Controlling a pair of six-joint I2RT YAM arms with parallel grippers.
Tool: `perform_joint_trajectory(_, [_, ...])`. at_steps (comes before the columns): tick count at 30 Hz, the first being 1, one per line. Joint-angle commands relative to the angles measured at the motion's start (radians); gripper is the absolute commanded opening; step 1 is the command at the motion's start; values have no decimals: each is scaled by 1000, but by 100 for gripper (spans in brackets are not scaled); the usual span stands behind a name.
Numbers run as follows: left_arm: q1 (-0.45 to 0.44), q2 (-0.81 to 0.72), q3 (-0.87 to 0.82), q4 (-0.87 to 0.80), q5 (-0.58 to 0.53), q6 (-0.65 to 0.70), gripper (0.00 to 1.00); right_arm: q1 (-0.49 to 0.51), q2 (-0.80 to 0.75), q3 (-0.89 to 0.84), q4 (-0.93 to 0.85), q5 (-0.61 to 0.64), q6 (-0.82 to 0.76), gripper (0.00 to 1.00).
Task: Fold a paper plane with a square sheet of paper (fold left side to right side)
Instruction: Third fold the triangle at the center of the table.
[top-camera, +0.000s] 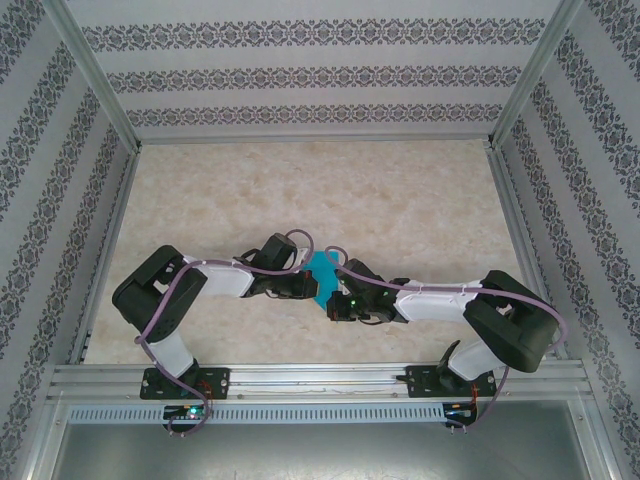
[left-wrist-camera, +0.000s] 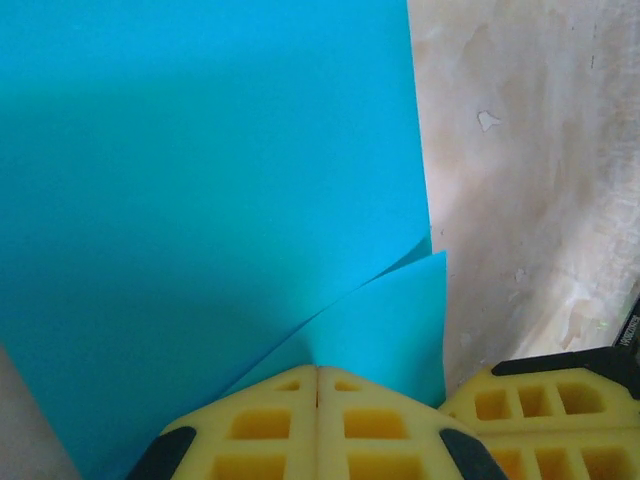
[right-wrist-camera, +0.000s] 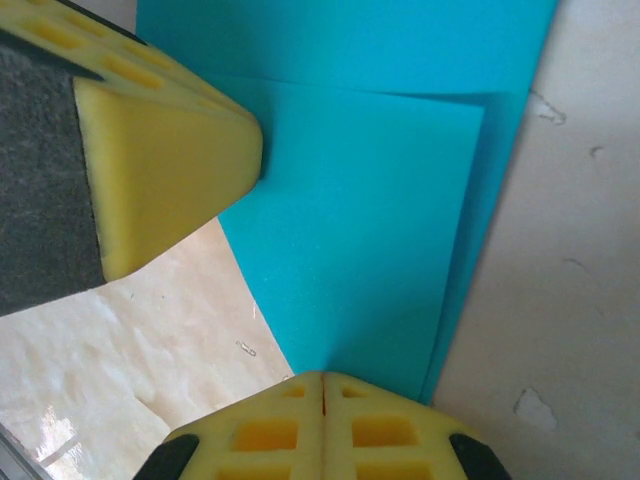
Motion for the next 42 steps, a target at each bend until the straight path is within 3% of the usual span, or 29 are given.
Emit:
perform_joint_trajectory(1, [-8,30,-4,-43,-69,2,0,-9,26,-59,-174,31,-13,0])
perform_joint_trajectory(18, [-10,66,-61,-12,-97,-67,0,-42,-170,-16,-106,-29,17,0])
perform_joint_trajectory(30, [-10,58,-61,-26,-111,-56,0,-35,34,93,20,-48,17,0])
perform_joint_trajectory(42, [-10,56,-54,-50,-129,-63,0,-40,140,96,56,-60,27,0])
